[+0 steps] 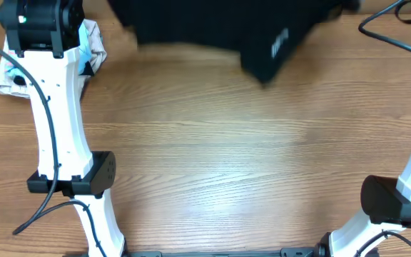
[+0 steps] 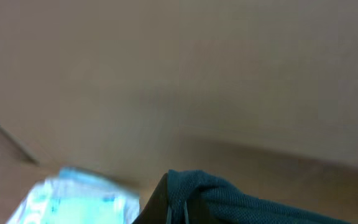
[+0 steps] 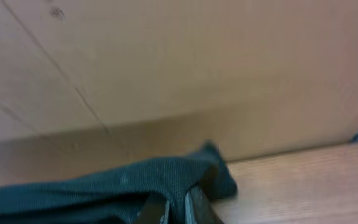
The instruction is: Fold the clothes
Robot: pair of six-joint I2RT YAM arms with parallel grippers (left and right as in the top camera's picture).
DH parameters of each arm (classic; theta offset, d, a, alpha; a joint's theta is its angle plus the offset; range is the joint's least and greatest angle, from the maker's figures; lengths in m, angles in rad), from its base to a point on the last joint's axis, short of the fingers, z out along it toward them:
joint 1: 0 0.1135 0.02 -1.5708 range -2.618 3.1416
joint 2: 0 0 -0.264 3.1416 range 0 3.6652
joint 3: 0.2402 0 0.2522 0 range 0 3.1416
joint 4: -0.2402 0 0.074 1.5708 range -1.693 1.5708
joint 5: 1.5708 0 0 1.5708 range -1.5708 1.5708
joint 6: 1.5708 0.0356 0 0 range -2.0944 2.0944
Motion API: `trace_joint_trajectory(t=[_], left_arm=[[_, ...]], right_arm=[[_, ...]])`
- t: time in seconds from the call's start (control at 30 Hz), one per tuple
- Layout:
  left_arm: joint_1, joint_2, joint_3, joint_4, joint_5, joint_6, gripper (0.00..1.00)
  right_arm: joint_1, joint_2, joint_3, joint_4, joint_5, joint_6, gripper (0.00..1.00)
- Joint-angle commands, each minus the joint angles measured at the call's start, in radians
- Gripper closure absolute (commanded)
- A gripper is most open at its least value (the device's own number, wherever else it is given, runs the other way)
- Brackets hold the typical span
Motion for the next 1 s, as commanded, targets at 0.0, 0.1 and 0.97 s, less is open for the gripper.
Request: trace_joint_trajectory(t=[0.0, 0.1, 0.97], left_arm=[[0.019, -0.06, 0.027, -0.001, -0.08, 0.035, 0.96], [0.019, -0.058, 0.024, -0.087, -0.05, 0.034, 0.96], [0.019, -0.01, -0.537, -0.644, 0.276, 0.0, 0.96]], right_arm=[[-0.017, -0.046, 0.047, -0.007, 0.066, -0.014, 0.96], [-0.014, -0.034, 0.024, -0.083, 0.057, -0.014, 0.96], [0.013, -0.094, -0.815, -0.312, -0.162, -0.01, 0.96]])
